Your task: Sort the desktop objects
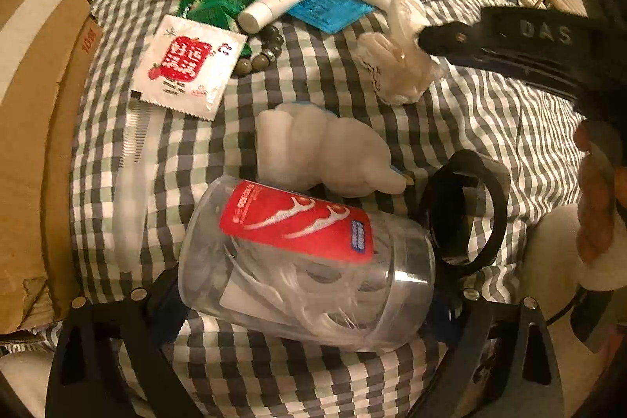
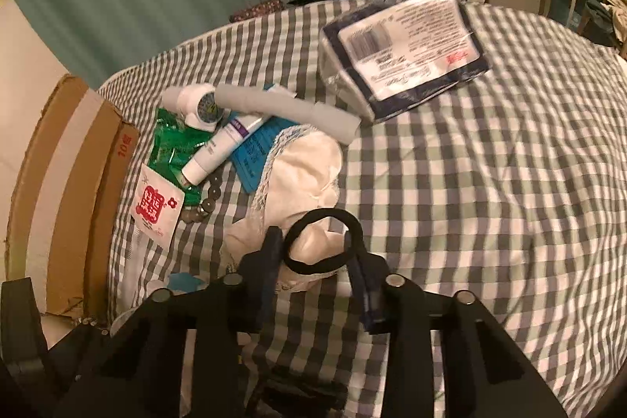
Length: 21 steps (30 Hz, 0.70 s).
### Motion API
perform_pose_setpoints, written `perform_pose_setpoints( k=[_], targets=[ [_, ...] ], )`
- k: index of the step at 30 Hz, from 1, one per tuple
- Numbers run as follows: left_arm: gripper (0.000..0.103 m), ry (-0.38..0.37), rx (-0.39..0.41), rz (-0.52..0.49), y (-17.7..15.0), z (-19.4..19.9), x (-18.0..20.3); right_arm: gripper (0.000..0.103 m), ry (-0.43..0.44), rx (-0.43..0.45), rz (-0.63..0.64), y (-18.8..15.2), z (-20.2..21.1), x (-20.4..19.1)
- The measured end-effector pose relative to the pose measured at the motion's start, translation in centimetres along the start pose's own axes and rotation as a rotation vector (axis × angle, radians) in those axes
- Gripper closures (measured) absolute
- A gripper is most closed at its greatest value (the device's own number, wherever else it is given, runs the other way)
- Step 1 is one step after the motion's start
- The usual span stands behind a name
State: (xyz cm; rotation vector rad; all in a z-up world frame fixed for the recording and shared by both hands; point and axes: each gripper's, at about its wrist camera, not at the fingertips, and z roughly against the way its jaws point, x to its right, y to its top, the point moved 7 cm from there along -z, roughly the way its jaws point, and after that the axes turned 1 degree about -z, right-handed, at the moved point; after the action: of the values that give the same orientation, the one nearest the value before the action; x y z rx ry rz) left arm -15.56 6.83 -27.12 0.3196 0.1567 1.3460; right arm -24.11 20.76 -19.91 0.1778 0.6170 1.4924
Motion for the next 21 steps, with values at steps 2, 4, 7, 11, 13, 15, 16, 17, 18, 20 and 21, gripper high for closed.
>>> perform_pose_setpoints(
  k=[2, 4, 7, 11, 13, 15, 16, 17, 18, 20, 21],
  targets=[
    [0.006, -0.001, 0.024, 0.006, 0.2, 0.7, 0.2, 0.077, 0.004, 0.013, -0.001, -0.2, 0.7, 0.2],
    [0.007, -0.031, 0.034, 0.007, 0.5, 1.2, 0.9, 0.077, 0.008, 0.031, 0.002, -0.4, 1.6, 0.3],
    [0.007, -0.025, 0.053, 0.001, 0.3, 1.9, 1.2, 0.081, 0.001, 0.062, 0.003, -0.5, 3.0, 0.6],
    [0.007, -0.025, 0.085, 0.012, -0.2, 3.1, 1.1, 0.095, 0.015, 0.086, 0.008, -0.3, 4.1, 0.5],
    [0.007, -0.026, 0.093, 0.021, -0.4, 3.6, 0.6, 0.096, 0.014, 0.088, 0.007, -0.7, 4.5, 0.6],
    [0.007, -0.028, 0.104, 0.031, -0.4, 4.2, -0.2, 0.096, 0.03, 0.079, -0.01, -0.9, 4.5, 0.7],
    [0.007, -0.029, 0.109, 0.036, -0.5, 4.7, -0.7, 0.096, 0.033, 0.078, -0.021, -0.8, 4.4, 1.0],
    [0.007, -0.029, 0.114, 0.043, -0.5, 4.9, -0.8, 0.096, 0.022, 0.083, -0.029, -0.9, 4.3, 1.4],
    [0.007, -0.027, 0.119, 0.047, -0.5, 4.8, -0.8, 0.095, 0.008, 0.082, -0.025, -1.0, 3.9, 1.7],
    [0.007, -0.018, 0.125, 0.053, -0.2, 4.5, -0.6, 0.094, -0.02, 0.073, -0.01, -1.2, 2.8, 1.8],
    [0.007, -0.012, 0.125, 0.054, 0.0, 4.3, -0.5, 0.094, -0.037, 0.055, -0.006, -1.3, 2.0, 2.1]
  ],
)
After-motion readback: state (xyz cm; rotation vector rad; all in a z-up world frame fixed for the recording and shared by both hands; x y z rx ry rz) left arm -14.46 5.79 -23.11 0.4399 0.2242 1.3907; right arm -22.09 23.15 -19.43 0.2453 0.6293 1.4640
